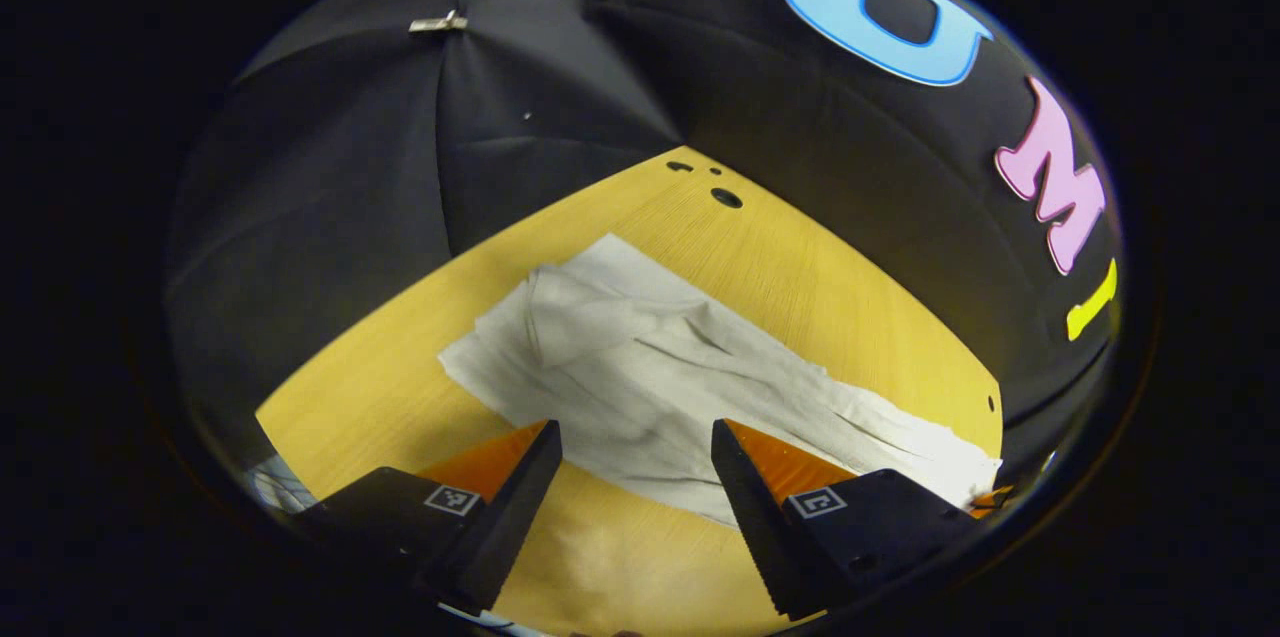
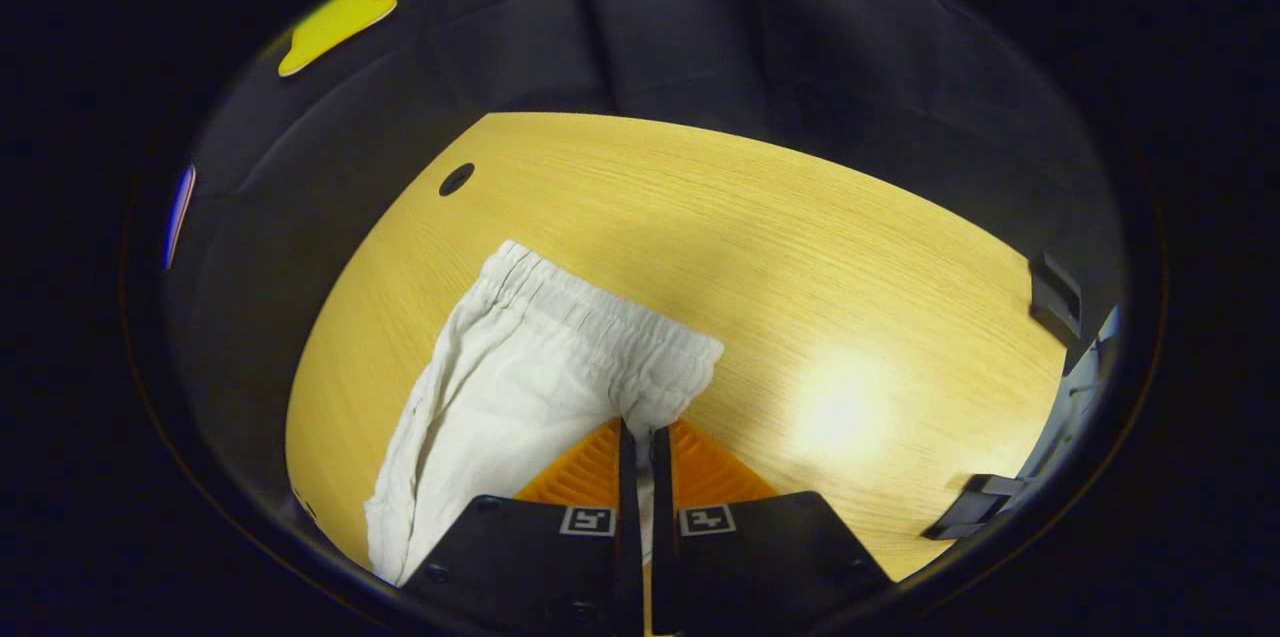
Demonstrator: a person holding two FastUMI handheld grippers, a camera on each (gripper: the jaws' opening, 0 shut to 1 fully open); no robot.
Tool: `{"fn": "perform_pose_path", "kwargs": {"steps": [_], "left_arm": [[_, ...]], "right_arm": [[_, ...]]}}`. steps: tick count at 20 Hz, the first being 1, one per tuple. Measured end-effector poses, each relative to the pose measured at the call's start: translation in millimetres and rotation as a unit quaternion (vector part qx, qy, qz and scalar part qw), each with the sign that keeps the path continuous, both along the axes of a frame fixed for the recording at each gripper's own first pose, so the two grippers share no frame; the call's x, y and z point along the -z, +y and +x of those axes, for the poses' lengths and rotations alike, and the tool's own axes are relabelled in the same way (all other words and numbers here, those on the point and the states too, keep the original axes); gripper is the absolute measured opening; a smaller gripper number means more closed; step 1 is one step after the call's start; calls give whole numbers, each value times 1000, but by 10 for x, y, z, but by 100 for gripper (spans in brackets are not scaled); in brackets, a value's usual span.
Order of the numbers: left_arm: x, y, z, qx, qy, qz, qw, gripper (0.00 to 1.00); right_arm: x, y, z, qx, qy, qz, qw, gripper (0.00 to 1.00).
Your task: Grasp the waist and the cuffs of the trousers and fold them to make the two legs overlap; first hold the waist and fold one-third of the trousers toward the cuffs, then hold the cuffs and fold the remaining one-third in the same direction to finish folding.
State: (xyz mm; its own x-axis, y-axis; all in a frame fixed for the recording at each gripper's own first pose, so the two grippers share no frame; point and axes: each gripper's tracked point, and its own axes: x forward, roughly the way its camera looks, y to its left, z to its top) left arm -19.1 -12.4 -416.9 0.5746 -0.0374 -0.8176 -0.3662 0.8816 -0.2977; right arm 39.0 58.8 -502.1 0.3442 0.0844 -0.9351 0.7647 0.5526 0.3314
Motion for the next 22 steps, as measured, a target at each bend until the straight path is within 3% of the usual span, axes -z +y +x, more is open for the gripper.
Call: {"fn": "perform_pose_path", "kwargs": {"steps": [2,3,7,9,12,14,16,18,20,22], "left_arm": [[81,-68,-47,-21,15,-32,999,92],[141,-68,-73,-25,22,-36,999,96],[282,-56,-97,-53,53,-36,997,96],[337,5,-14,-71,53,-20,996,92],[395,36,164,-69,56,8,996,96],[463,86,154,-54,86,64,993,93],[462,180,118,-30,104,120,987,55],[446,96,201,-19,97,119,988,16],[473,24,207,-19,86,89,992,8],[474,-24,220,-10,75,73,994,6]], "right_arm": [[-5,14,11,14,-12,16,1000,8],[4,5,16,9,-17,16,1000,8],[5,7,20,1,-24,14,1000,8],[2,12,25,1,-24,13,1000,8],[7,8,27,-6,-31,8,999,8],[-1,4,30,-12,-34,2,999,8],[7,4,33,-19,-41,1,999,8],[-9,-18,13,-44,-56,-9,997,8],[-182,-120,88,-47,-95,-37,994,8],[-356,-232,132,-49,-132,-50,989,8]]}}
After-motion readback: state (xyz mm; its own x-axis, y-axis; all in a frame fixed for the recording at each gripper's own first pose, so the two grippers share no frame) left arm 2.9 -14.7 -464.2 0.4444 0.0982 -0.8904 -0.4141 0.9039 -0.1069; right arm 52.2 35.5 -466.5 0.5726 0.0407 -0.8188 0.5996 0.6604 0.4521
